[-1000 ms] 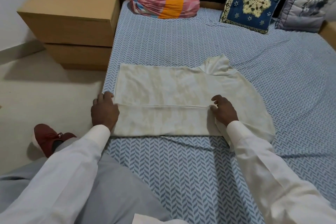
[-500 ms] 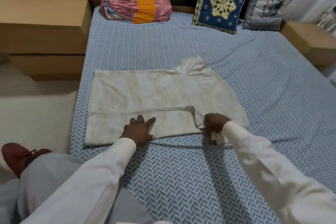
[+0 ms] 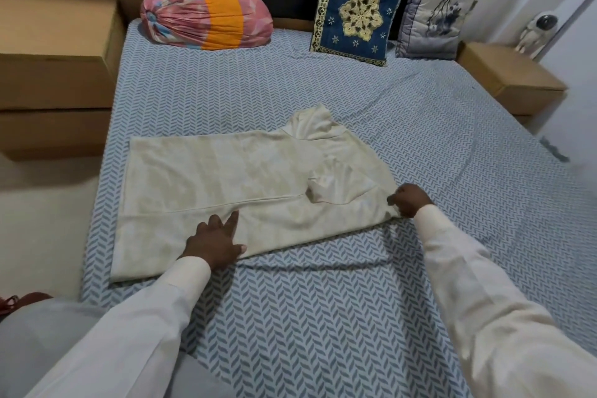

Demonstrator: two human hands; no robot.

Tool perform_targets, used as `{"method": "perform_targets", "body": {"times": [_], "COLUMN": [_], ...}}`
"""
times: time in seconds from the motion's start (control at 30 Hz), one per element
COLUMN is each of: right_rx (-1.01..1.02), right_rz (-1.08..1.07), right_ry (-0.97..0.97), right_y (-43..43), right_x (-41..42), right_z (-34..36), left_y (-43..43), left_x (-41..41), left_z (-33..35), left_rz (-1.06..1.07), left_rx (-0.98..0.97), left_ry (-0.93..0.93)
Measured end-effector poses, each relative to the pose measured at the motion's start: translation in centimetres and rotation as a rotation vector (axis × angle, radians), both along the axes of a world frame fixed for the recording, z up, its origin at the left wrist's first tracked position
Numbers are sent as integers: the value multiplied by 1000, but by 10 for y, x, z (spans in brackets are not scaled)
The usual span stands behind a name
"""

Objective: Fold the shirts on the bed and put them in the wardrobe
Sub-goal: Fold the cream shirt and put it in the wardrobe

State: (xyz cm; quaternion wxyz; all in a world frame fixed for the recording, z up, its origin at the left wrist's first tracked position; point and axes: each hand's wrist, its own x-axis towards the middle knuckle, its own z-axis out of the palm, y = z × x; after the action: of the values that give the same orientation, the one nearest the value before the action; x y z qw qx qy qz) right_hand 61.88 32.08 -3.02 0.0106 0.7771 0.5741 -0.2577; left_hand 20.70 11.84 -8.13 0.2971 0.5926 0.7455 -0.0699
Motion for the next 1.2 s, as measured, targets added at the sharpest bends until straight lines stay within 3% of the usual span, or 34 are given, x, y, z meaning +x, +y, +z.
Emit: {"method": "perform_targets", "body": {"times": [0.17,0.3,0.4,0.5,0.63,0.77,0.93,1.03,1.2], "right_rx": [131,223,329,422,320,126,225,191,96], "right_rz": [-154,-280,-188,0,290,354,377,491,536], "right_ry": [64,-54,-92,110,229,54,-7,50,-176], "right_y": [-21,-23,-25,-23,-20,-3,21,45,96], "right_x": [13,9,-22,-71,-130,-160,-198,-227,-274], "right_z": [-32,-29,-30,-32,-39,-47,-38,-44,-39], "left_y": [2,2,2,3,-4,-25,-9,21,84], "left_x": [0,-1,-5,-13,-38,-75,-110,-132,-179], "left_z": [0,-1,-5,-4,-3,-14,-16,-6,1], "left_rz": [1,-1,-2,-12,39,111,108,91,39], "left_rx": [-2,2,7,33,250,347,453,437,367], "left_ry": [3,-8,-28,-74,-1,206,274,280,178]}}
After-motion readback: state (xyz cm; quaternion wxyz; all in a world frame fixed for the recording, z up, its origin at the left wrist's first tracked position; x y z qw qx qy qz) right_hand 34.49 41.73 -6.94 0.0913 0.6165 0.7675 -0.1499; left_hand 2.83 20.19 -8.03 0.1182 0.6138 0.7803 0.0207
